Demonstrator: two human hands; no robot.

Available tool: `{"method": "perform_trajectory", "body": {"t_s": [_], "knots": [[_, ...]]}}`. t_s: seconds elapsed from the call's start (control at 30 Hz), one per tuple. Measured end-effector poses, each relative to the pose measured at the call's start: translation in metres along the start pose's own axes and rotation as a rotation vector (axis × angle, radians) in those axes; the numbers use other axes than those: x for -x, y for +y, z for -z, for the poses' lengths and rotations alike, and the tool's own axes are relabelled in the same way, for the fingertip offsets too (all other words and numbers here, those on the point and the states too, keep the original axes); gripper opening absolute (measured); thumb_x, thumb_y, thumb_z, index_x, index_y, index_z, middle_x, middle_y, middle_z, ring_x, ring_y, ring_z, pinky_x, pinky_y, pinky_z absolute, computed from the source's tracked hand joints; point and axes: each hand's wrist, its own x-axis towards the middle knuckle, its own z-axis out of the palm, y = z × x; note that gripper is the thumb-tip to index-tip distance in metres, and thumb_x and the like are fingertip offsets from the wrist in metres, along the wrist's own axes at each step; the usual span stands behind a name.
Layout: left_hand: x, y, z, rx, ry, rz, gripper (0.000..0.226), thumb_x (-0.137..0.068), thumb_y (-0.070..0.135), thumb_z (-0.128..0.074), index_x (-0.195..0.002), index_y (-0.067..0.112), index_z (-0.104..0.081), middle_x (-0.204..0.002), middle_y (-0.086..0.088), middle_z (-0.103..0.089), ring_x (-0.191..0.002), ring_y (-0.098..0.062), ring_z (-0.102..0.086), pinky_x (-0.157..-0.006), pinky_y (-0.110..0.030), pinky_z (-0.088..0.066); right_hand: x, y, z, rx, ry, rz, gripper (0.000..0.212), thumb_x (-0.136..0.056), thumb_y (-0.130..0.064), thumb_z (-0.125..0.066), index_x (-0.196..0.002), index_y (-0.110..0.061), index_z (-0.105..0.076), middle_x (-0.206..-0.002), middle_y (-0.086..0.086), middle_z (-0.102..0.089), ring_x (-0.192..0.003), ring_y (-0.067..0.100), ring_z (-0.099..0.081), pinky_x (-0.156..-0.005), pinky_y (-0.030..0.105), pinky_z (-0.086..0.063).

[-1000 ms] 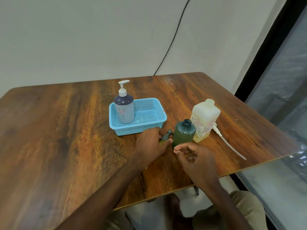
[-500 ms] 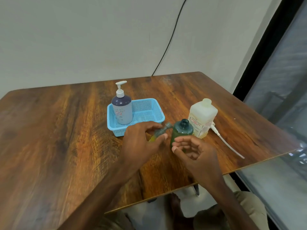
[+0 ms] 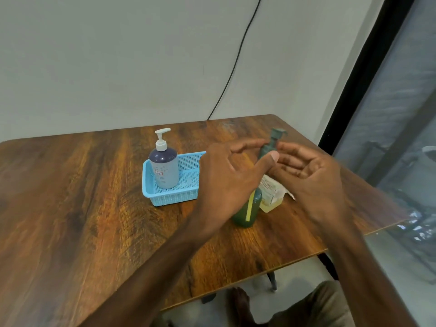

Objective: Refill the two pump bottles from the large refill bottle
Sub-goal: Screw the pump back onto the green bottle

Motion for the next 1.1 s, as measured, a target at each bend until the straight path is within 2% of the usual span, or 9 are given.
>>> {"method": "perform_trajectory", "body": {"t_s": [0.1, 0.2, 0.33, 0.43, 0.53, 0.67, 0.83, 0.97, 1.1], "knots": [[-0.011, -0.003, 0.001, -0.057, -0.013, -0.050, 0.038, -0.084, 0.056, -0.076, -0.118, 0.041, -0.073, -0.129, 0.023, -0.068, -0.121, 0.015, -0.055, -0.094, -0.008, -0.042, -0.018, -0.012, 0.005, 0.008, 0.012, 0.041, 0.043, -0.079, -0.009, -0.080, -0.120, -0.009, -0.067, -0.108, 0.005, -0.077, -0.100, 0.023, -0.074, -0.090, 0.045, -0.058], [-0.010, -0.030, 0.005, -0.042, -0.037, 0.047, 0.046, -0.083, 0.057, -0.075, -0.125, 0.040, -0.068, -0.127, 0.025, -0.066, -0.116, 0.012, -0.057, -0.083, -0.002, -0.041, -0.035, -0.018, 0.008, 0.012, 0.059, 0.090, 0.045, -0.078, -0.007, -0.082, -0.121, -0.007, -0.067, -0.108, 0.007, -0.076, -0.101, 0.025, -0.074, -0.091, 0.047, -0.058], [0.001, -0.080, 0.006, -0.114, -0.238, 0.185, 0.068, -0.076, 0.058, -0.082, -0.136, 0.039, -0.057, -0.131, 0.025, -0.059, -0.114, 0.013, -0.055, -0.096, -0.022, -0.052, -0.049, -0.016, 0.009, 0.056, 0.086, 0.123, 0.045, -0.079, -0.010, -0.083, -0.121, -0.007, -0.067, -0.108, 0.007, -0.076, -0.101, 0.024, -0.074, -0.091, 0.046, -0.058], [0.006, -0.102, 0.002, -0.212, -0.419, 0.226, 0.087, -0.070, 0.061, -0.085, -0.144, 0.038, -0.047, -0.133, 0.029, -0.049, -0.108, 0.019, -0.047, -0.088, -0.010, -0.042, -0.052, -0.003, 0.005, 0.106, 0.056, 0.095, 0.044, -0.078, -0.011, -0.084, -0.120, -0.010, -0.068, -0.108, 0.004, -0.076, -0.100, 0.022, -0.074, -0.091, 0.047, -0.058], [0.007, -0.117, -0.007, -0.284, -0.475, 0.203, 0.094, -0.066, 0.066, -0.085, -0.146, 0.037, -0.044, -0.143, 0.019, -0.053, -0.123, 0.002, -0.051, -0.101, -0.022, -0.047, -0.049, 0.013, 0.001, 0.139, 0.038, 0.044, 0.044, -0.077, -0.010, -0.085, -0.118, -0.010, -0.069, -0.106, 0.002, -0.077, -0.098, 0.020, -0.074, -0.091, 0.048, -0.058], [0.005, -0.133, -0.019, -0.280, -0.501, 0.189, 0.093, -0.064, 0.070, -0.084, -0.142, 0.036, -0.047, -0.135, 0.016, -0.059, -0.120, -0.002, -0.057, -0.102, -0.033, -0.054, -0.040, 0.036, 0.000, 0.183, 0.003, -0.033, 0.046, -0.076, -0.012, -0.086, -0.119, -0.011, -0.069, -0.106, -0.001, -0.077, -0.097, 0.017, -0.075, -0.089, 0.046, -0.059], [0.006, -0.143, -0.028, -0.199, -0.497, 0.199, 0.080, -0.063, 0.068, -0.086, -0.130, 0.034, -0.058, -0.119, 0.017, -0.068, -0.108, 0.001, -0.064, -0.094, -0.034, -0.058, -0.015, 0.067, -0.002, 0.296, -0.041, -0.106, 0.038, -0.080, -0.012, -0.082, -0.116, -0.018, -0.070, -0.107, -0.006, -0.076, -0.100, 0.007, -0.072, -0.087, 0.039, -0.061], [0.005, -0.146, -0.029, -0.138, -0.510, 0.192, 0.076, -0.068, 0.058, -0.089, -0.133, 0.034, -0.057, -0.120, 0.021, -0.066, -0.111, 0.006, -0.062, -0.096, -0.025, -0.056, -0.002, 0.080, 0.002, 0.366, -0.079, -0.119, 0.044, -0.081, -0.015, -0.081, -0.122, -0.022, -0.069, -0.118, -0.010, -0.072, -0.108, 0.006, -0.069, -0.091, 0.041, -0.059], [0.006, -0.145, -0.028, -0.094, -0.509, 0.196, 0.072, -0.070, 0.051, -0.090, -0.131, 0.037, -0.056, -0.112, 0.025, -0.066, -0.106, 0.015, -0.060, -0.089, -0.012, -0.053, -0.006, 0.076, 0.005, 0.392, -0.125, -0.144, 0.048, -0.081, -0.023, -0.081, -0.126, -0.021, -0.066, -0.122, -0.008, -0.070, -0.111, 0.009, -0.067, -0.092, 0.041, -0.059]]}}
